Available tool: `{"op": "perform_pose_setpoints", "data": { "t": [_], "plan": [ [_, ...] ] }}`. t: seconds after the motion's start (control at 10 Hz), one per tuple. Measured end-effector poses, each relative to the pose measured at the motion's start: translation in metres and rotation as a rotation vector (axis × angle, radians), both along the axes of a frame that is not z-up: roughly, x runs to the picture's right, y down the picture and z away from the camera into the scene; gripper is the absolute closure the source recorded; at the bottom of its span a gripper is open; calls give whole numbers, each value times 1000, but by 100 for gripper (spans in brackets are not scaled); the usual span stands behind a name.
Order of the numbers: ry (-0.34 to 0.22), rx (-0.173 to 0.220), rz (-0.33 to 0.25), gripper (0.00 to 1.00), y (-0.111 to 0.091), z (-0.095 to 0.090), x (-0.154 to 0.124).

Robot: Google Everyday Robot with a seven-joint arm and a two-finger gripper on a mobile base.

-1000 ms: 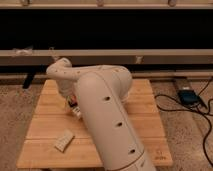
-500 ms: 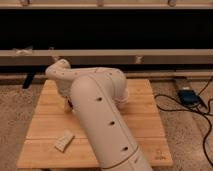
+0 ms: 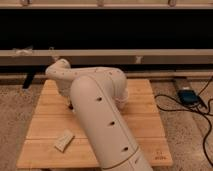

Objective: Place the eraser on the white sponge

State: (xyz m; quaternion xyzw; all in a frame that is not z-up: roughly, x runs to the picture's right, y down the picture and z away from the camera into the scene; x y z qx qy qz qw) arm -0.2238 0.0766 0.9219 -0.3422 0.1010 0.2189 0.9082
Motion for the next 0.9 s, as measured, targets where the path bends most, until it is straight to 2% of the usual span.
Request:
{"op": "perform_pose_setpoints", "data": {
  "t": [0.1, 0.2, 0.4, 0.6, 0.8, 0.9],
  "plan": [
    [-8, 9, 1, 93, -7, -12, 9],
    [-20, 18, 3, 99, -13, -22, 14],
    [-53, 34, 8, 100, -26, -48, 21],
    [-76, 40, 13, 100, -35, -77, 40],
    [-95, 23, 14, 100, -26, -100, 62],
    [-107, 5, 12, 100, -16, -118, 78]
  ]
}}
